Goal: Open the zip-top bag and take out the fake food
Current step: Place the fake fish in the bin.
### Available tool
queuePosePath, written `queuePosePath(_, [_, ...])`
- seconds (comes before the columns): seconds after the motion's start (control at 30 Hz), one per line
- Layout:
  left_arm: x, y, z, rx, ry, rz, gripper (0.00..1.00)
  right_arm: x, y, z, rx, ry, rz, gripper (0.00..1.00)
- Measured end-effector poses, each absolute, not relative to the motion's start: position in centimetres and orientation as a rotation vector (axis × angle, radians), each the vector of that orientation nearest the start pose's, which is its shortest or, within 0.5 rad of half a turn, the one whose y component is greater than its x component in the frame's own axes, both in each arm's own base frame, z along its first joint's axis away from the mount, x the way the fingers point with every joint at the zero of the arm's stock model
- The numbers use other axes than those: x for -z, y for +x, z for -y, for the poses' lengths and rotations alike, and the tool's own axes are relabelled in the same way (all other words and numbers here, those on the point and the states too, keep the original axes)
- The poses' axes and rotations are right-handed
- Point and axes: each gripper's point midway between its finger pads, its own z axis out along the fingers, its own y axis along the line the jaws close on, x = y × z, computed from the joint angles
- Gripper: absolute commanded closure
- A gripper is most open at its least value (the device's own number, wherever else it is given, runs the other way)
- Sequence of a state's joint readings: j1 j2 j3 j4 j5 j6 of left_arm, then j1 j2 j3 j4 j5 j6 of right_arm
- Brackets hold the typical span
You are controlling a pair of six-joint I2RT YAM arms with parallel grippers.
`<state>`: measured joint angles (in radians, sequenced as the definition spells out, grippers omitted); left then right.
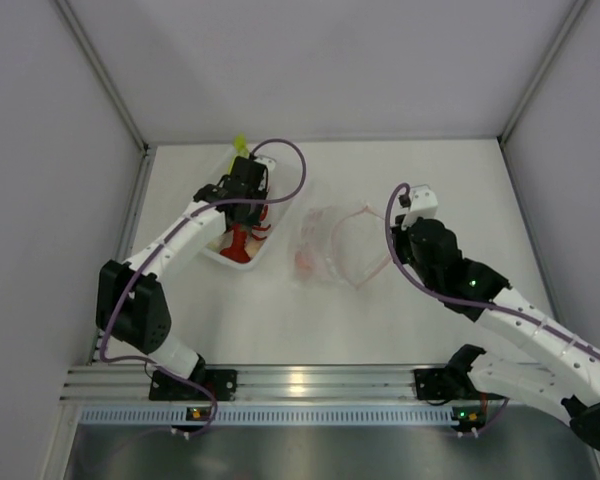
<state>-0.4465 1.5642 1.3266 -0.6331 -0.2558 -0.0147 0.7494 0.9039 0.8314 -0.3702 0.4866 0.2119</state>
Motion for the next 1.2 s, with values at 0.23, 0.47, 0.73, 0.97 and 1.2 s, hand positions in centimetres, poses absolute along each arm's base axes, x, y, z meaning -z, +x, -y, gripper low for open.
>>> queuePosePath(0.23, [-14.8,38.0,12.4,-0.049,0.372,-2.433,1.0,-22.2,26.8,-15.9,-0.188,-0.26,-1.963,1.0])
queuePosePath(0.47, [-14.7,37.9,11.8,-0.033,0.32,-2.451,1.0,-21.3,26.8,-16.5,-0.202,-0.286,-1.993,1.0])
queuePosePath(0.73, [-14.2,37.1,11.9,-0.014,0.303,-2.489,1.0,-21.3,26.8,-16.5,-0.206,-0.279,-1.995,1.0])
queuePosePath(0.97, [-14.0,36.7,12.4,0.024,0.313,-2.507,1.0,-21.4,26.6,-16.3,-0.21,-0.275,-1.986,1.0])
queuePosePath(1.2, [-13.9,36.5,12.4,0.03,0.316,-2.515,1.0,-21.6,26.1,-15.8,-0.223,-0.264,-1.966,0.97])
